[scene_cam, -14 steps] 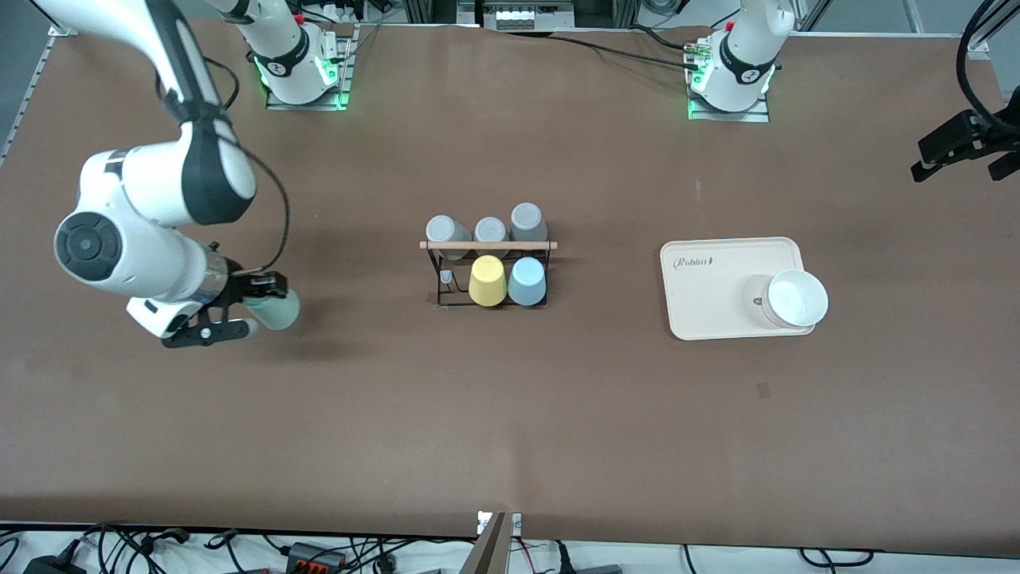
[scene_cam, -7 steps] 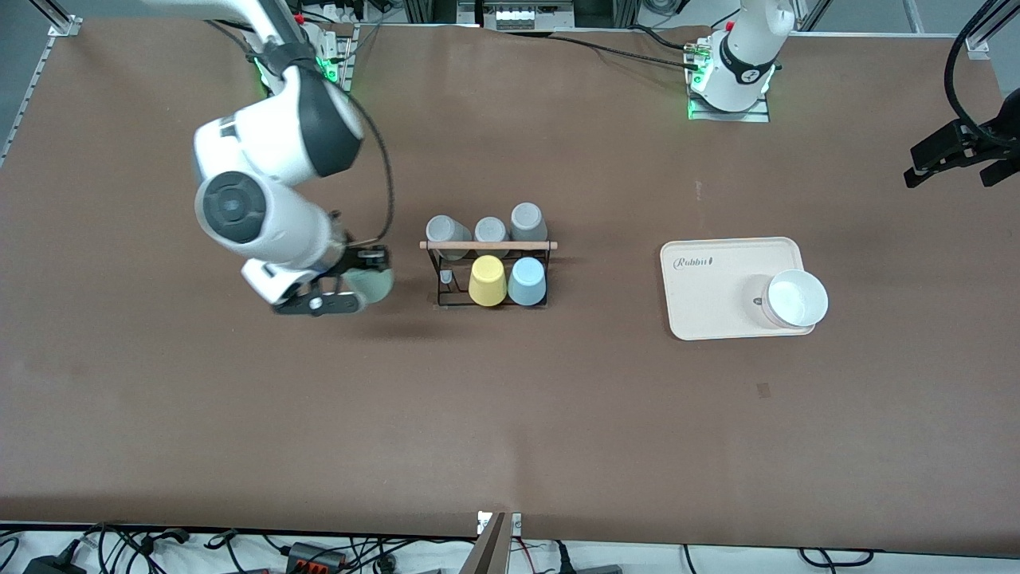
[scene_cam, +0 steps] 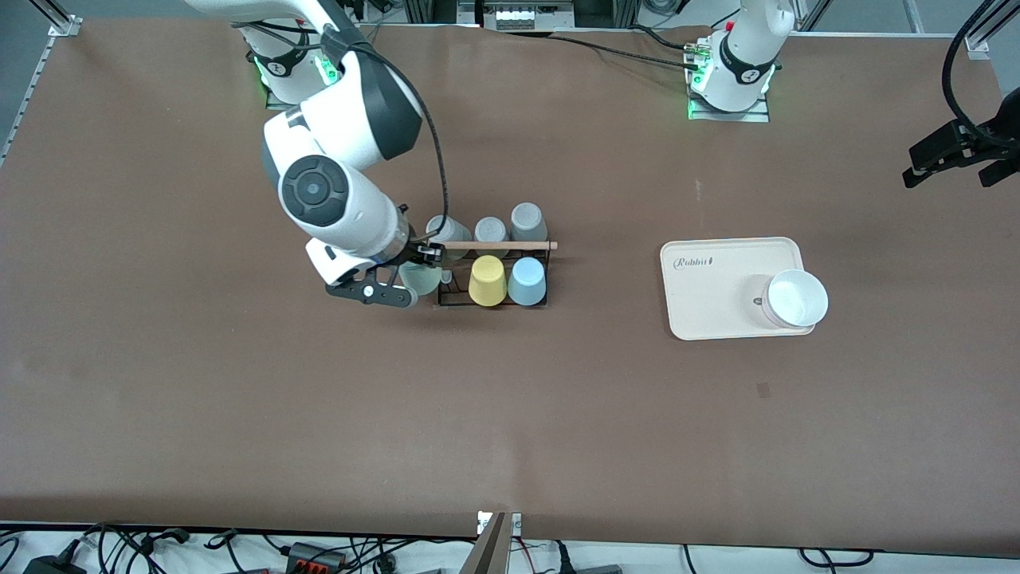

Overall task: Hang scattered cups on rack with three cups
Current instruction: 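Carry the teal cup to the rack and lower it onto a peg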

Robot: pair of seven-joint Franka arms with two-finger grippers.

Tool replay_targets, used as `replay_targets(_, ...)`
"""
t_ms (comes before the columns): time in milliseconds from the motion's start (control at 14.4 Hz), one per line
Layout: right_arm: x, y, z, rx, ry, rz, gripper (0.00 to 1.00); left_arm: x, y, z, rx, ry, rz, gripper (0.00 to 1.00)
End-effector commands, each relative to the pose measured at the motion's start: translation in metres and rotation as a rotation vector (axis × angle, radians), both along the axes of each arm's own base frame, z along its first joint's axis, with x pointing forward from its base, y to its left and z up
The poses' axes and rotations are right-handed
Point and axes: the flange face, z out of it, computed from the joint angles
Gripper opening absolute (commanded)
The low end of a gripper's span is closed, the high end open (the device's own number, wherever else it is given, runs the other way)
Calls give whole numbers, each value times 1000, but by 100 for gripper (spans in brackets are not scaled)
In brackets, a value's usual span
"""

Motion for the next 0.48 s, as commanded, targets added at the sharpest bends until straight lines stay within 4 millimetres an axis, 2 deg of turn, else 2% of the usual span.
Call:
replay_targets(0, 5, 20, -10, 0, 6, -39, 24, -3, -1, 0, -1, -5, -5, 100)
replay_targets(415, 7, 33, -40, -15, 20, -61, 24, -3, -1, -2, -1, 0, -5, 100)
